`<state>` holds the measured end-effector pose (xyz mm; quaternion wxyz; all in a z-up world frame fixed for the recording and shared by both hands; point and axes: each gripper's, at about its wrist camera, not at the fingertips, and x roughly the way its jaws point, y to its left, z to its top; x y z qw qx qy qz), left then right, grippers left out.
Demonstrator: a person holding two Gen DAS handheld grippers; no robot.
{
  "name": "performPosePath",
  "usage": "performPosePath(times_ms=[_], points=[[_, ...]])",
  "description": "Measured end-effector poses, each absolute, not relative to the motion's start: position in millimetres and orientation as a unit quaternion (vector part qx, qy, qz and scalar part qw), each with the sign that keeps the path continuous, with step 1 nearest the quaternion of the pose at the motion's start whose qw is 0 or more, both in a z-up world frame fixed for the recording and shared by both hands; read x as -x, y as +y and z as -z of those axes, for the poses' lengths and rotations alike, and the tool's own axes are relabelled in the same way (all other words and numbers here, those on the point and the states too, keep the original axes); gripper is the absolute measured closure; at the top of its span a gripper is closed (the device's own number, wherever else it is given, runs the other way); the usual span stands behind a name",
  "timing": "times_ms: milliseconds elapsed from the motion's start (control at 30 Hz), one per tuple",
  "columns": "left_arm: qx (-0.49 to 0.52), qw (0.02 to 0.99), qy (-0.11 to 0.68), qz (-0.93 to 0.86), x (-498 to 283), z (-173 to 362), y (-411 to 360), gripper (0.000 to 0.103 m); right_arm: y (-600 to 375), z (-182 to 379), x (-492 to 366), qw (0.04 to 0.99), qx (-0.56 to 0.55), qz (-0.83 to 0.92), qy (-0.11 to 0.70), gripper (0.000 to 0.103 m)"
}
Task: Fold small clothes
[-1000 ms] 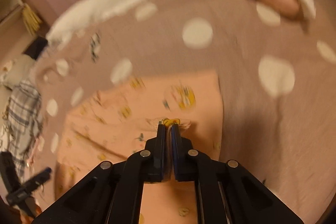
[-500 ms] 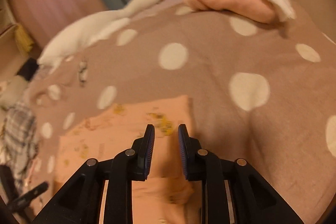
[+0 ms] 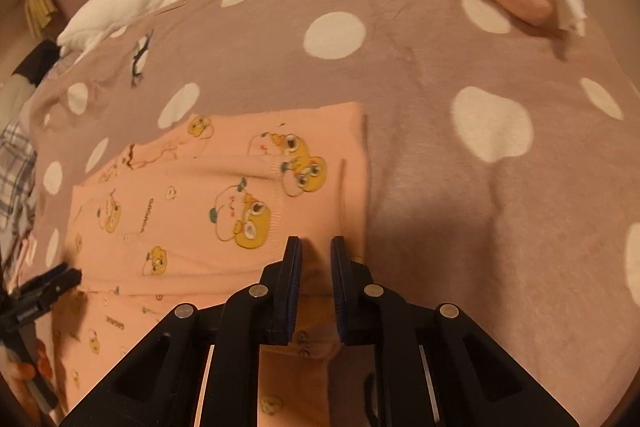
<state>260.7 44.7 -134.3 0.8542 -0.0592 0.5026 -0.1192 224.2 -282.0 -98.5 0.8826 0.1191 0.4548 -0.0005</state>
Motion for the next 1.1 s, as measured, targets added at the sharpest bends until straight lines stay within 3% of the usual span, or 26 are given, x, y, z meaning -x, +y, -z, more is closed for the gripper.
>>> performPosePath(times_ms=[67,233,833,1100], points=[[0.088,0.848,0.504,0.135,-250.1,129.5,58.4,0.025,-284.9,91.4,-209.0,0.884,-0.137,-0.019,0.447,0.089],[0.137,0.837,0.509,0.148,-203.3,126.7,84.9,0.019,-293.0,83.0,-162.6,0.88,-0.181,-0.064,0.435,0.067],[0.241,0.799,0.515,0.195,-72.6,134.4,112.3,0.018,-299.3,105.7,-45.3,0.841,-0.243,-0.103,0.472,0.066],[0.266,0.785,0.511,0.228,-44.9,137.9,107.8,0.011,-291.8,117.8,-20.5,0.822,-0.256,-0.12,0.494,0.066]])
